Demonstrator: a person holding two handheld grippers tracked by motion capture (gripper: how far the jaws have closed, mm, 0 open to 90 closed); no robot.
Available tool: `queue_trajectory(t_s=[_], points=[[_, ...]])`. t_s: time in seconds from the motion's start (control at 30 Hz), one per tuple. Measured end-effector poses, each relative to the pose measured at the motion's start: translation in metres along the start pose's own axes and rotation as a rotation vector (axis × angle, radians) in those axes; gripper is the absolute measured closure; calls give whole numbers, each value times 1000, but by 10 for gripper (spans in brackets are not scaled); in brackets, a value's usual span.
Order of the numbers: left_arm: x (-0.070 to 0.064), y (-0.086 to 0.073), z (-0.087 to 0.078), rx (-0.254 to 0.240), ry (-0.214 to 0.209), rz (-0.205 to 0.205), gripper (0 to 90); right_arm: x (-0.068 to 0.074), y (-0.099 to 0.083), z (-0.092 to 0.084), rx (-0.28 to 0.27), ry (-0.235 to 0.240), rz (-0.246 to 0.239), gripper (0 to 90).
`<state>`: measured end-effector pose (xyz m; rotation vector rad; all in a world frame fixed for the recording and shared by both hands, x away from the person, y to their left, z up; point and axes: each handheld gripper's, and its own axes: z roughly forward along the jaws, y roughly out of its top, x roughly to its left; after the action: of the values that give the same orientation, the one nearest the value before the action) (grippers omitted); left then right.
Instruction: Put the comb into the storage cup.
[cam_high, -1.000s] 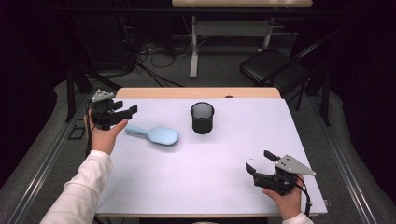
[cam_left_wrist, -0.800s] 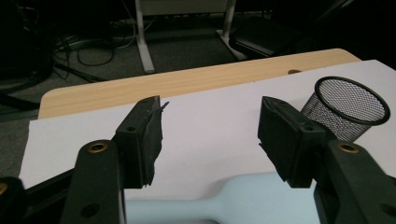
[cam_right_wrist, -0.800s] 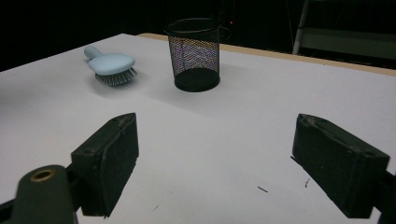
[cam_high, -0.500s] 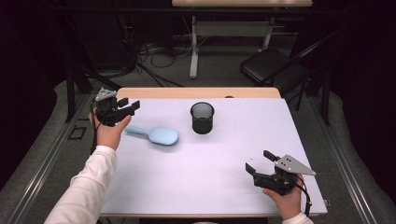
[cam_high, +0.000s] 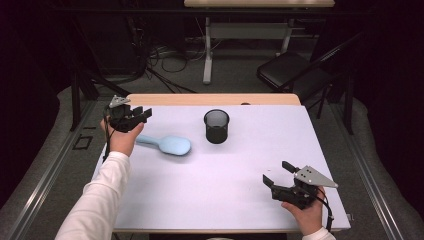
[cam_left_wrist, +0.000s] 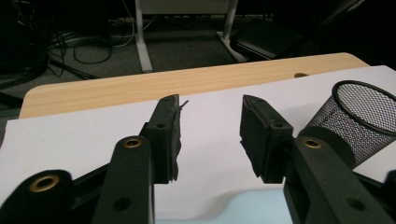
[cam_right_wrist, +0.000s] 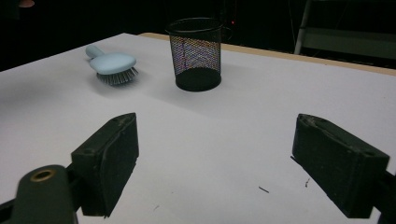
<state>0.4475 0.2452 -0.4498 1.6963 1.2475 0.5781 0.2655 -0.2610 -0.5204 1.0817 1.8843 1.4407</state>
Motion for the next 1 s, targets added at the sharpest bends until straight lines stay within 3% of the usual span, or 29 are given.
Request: queue_trajectory(t_s=[0.3, 0.63, 1.0], points=[[3, -4, 9, 32, 24, -10, 722, 0, 0, 0, 4, 2, 7, 145], [7, -8, 18, 75, 80, -12, 888, -1, -1, 1, 7, 5, 6, 146], [14, -13, 28, 113, 103, -44, 900, -1, -1, 1, 5, 5, 5, 145]])
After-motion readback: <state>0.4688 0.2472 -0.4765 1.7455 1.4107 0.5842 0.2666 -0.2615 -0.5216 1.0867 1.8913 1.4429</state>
